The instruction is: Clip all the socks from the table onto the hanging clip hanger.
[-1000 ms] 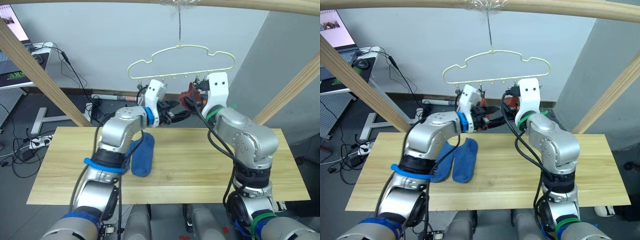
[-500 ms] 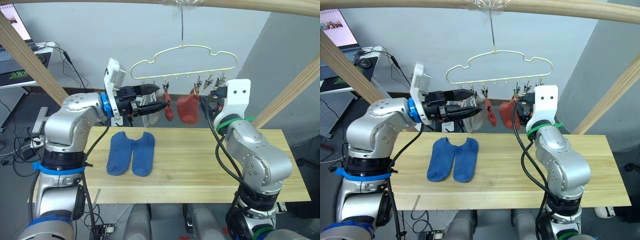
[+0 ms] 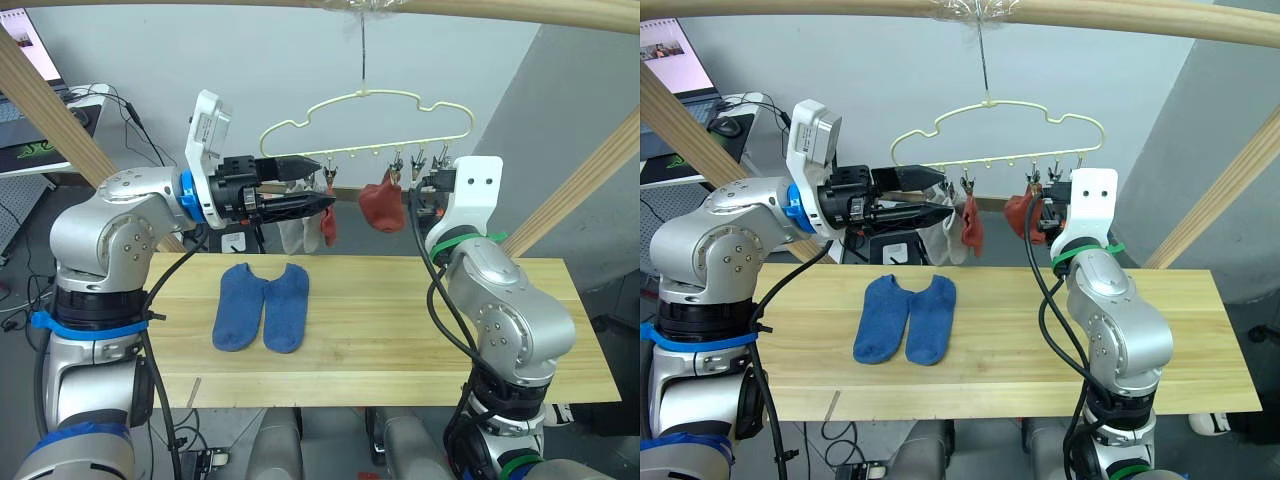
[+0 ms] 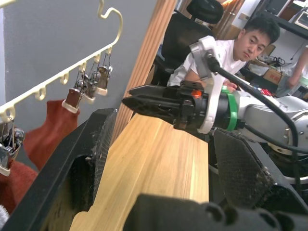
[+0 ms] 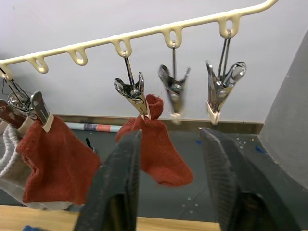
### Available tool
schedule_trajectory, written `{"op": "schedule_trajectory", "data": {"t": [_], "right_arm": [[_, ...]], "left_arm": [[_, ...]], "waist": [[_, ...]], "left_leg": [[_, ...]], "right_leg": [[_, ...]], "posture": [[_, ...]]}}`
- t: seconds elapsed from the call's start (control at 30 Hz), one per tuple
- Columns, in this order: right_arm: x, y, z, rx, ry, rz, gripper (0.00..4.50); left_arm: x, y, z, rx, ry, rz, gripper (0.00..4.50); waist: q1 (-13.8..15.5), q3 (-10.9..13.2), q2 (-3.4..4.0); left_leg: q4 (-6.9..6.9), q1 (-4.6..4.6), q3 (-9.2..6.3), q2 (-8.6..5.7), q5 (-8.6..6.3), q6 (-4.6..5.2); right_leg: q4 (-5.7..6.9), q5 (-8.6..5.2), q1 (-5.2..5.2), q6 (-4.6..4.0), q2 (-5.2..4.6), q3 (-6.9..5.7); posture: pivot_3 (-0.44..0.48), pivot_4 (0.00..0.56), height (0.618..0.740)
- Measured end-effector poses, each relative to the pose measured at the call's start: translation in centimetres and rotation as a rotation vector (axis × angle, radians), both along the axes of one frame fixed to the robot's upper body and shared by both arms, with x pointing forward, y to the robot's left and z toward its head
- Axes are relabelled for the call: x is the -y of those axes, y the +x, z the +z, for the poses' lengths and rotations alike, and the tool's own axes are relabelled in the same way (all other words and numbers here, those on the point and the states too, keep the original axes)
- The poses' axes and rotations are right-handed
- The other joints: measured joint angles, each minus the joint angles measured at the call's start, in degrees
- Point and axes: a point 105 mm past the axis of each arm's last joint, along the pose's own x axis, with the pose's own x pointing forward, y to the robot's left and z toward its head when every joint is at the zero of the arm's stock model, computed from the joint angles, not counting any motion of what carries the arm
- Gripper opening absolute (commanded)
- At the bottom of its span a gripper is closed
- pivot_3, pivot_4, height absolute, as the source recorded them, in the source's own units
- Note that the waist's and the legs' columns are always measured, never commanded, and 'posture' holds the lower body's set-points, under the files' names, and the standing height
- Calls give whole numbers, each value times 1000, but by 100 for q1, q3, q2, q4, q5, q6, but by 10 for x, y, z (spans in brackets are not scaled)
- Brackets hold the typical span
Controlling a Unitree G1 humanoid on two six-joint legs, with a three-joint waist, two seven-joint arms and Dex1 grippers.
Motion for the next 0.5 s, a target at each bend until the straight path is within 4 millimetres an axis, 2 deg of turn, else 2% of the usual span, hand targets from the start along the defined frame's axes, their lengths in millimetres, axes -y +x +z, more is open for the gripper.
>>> {"op": "schedule_trajectory", "data": {"t": [0.5], "right_arm": [[14, 27, -6, -25, 39, -2, 1934]], "left_arm": [[-4, -1, -4, -3, 31, 19, 3650]], "waist": [[23, 0, 0]], "left_leg": [[-1, 0, -1, 0, 1, 0]], "right_leg": [[2, 0, 0, 0, 0, -2]], "posture": [[131, 206, 740]]}}
